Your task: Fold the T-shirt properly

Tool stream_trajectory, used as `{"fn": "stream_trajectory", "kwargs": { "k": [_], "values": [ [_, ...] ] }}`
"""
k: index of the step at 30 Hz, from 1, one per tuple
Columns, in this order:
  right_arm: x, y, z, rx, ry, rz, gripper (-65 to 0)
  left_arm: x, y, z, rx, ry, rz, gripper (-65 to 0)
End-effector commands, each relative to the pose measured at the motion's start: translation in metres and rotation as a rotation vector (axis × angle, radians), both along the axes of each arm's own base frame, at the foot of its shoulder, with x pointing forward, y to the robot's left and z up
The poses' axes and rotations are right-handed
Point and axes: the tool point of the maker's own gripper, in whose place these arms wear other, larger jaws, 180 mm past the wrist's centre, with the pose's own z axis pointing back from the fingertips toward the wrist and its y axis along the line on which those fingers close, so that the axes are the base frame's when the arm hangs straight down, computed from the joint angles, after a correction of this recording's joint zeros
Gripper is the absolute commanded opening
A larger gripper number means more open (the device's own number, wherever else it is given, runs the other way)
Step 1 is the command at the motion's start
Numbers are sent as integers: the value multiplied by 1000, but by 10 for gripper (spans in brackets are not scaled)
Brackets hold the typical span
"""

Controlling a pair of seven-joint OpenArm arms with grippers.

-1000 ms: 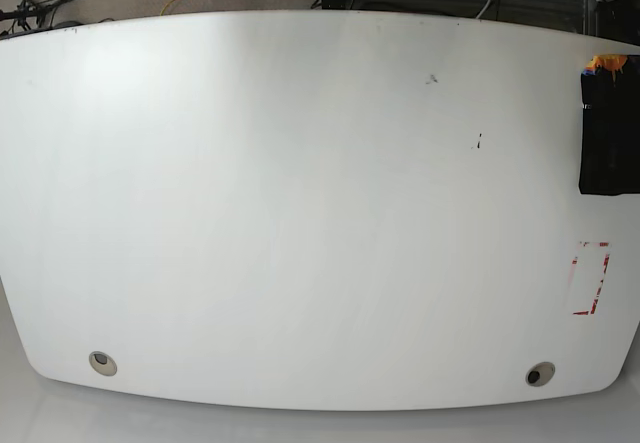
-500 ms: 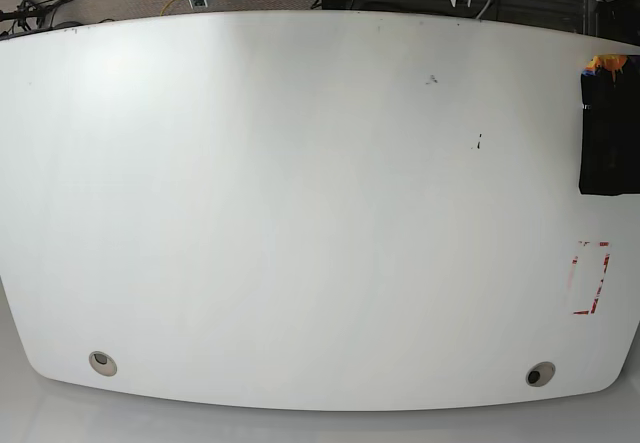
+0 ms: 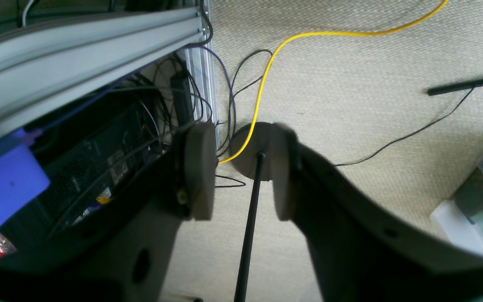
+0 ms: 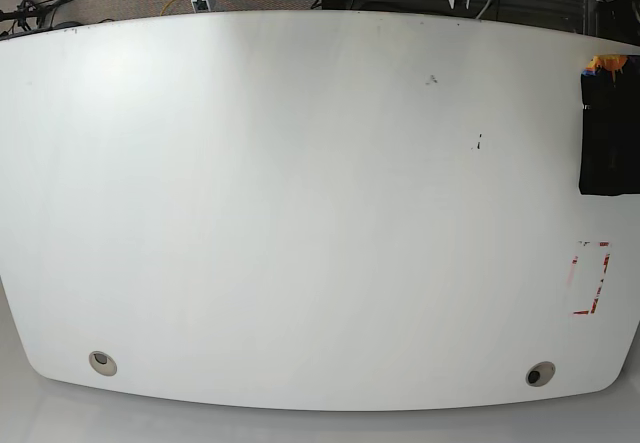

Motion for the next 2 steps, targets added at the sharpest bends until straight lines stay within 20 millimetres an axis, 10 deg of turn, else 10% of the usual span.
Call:
{"fn": "stream_trajectory", "kwargs": {
  "k": [1,2],
  "values": [
    [0,-4,1,-4,-6,5,-442,-4,-6,0,-9,8,-3,-317],
    [0,-4,1,-4,-6,5,-442,-4,-6,0,-9,8,-3,-317]
  ]
}}
